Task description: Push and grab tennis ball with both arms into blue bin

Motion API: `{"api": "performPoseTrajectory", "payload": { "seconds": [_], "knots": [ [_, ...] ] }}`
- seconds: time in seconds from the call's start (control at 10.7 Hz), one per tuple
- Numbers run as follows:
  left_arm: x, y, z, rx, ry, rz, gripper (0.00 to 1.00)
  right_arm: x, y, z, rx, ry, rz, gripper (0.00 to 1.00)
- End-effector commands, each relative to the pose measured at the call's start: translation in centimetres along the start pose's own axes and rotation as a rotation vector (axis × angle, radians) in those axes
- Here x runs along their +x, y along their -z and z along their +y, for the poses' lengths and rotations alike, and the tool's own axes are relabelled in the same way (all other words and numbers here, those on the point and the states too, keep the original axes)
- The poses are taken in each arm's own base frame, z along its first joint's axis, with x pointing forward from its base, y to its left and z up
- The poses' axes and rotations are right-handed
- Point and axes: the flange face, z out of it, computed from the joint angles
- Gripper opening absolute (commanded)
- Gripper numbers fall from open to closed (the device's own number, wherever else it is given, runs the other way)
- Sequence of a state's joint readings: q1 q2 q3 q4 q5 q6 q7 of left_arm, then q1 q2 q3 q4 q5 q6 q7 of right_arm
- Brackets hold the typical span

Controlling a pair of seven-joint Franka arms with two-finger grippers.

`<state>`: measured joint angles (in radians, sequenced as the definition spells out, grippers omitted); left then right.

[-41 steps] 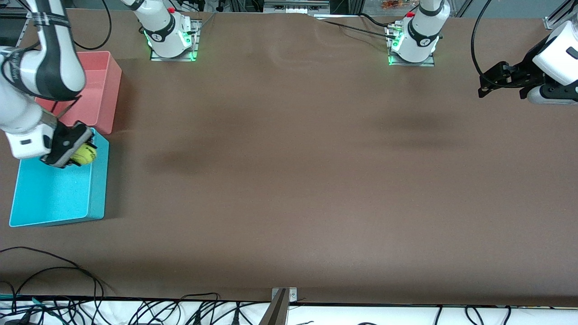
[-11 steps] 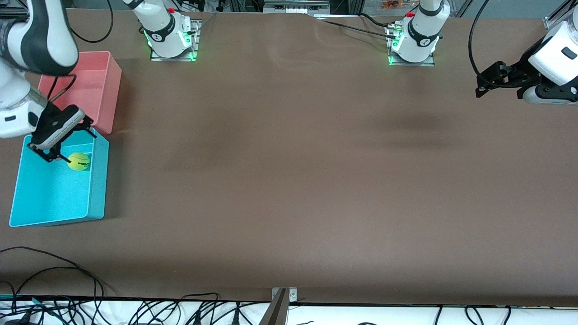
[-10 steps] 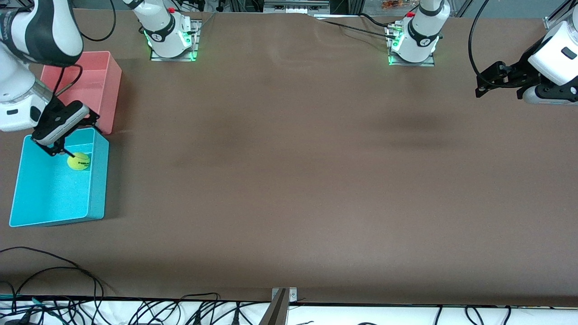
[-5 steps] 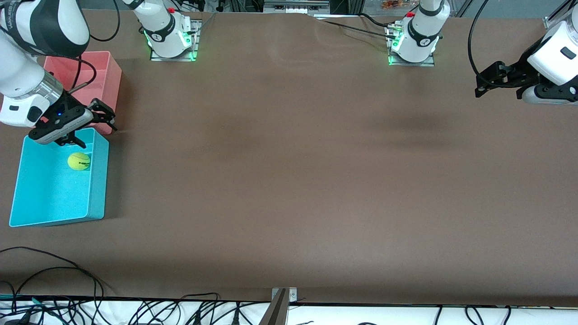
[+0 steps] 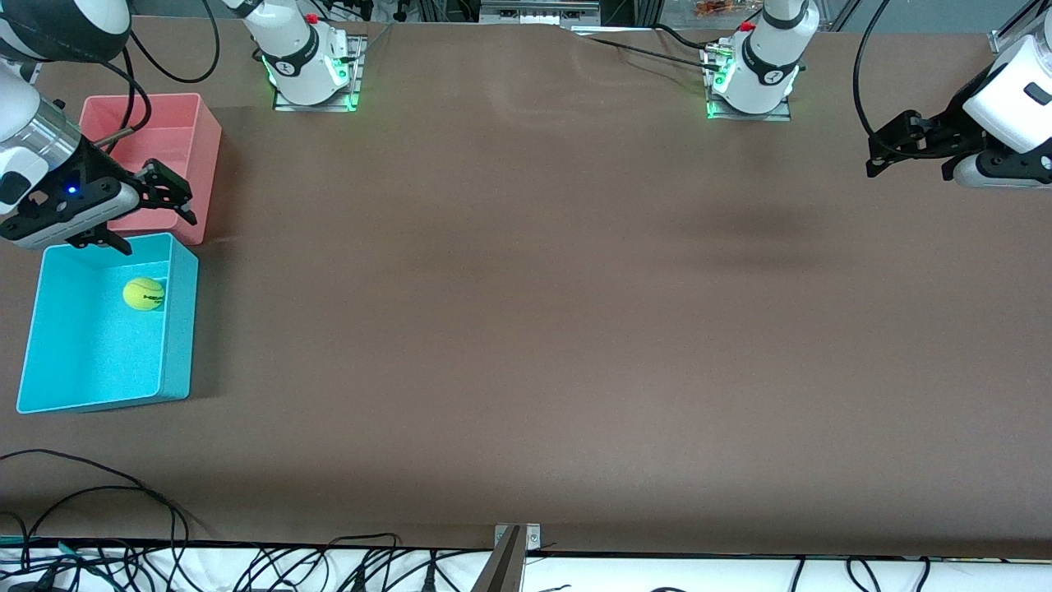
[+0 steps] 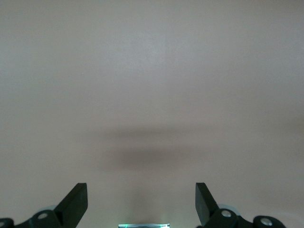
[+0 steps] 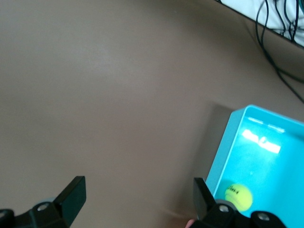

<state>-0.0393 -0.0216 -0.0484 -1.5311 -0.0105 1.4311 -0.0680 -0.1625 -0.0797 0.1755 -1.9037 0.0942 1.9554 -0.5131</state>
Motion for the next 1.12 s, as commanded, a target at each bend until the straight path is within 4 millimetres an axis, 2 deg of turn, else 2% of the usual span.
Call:
{"api": "performPoseTrajectory", "payload": {
  "seconds": [0.0,0.19,0.47,0.65,0.75,1.03],
  "knots": [
    [-0.3,0.7,-0.3,-0.015,0.008,0.012,1.00,0.8,1.8,-0.4,0.008,-0.334,-0.056,1.00],
    [-0.3,0.6,-0.4,-0.015,0.010,0.009,1.00,0.8,3.5,-0.7,-0.006,-0.431,-0.070,1.00],
    [-0.3,0.6,-0.4,-0.015,0.010,0.009,1.00,0.2,6.0,0.8,-0.083,-0.431,-0.089,1.00],
    [-0.3,0.6,-0.4,-0.015,0.010,0.009,1.00,0.0,6.8,0.7,-0.097,-0.429,-0.109,1.00],
    [-0.3,0.6,-0.5,-0.015,0.011,0.009,1.00,0.1,8.0,0.6,-0.099,-0.429,-0.100,1.00],
    [-0.3,0.6,-0.5,-0.015,0.011,0.009,1.00,0.2,8.5,1.6,-0.048,-0.461,-0.081,1.00]
  ]
}}
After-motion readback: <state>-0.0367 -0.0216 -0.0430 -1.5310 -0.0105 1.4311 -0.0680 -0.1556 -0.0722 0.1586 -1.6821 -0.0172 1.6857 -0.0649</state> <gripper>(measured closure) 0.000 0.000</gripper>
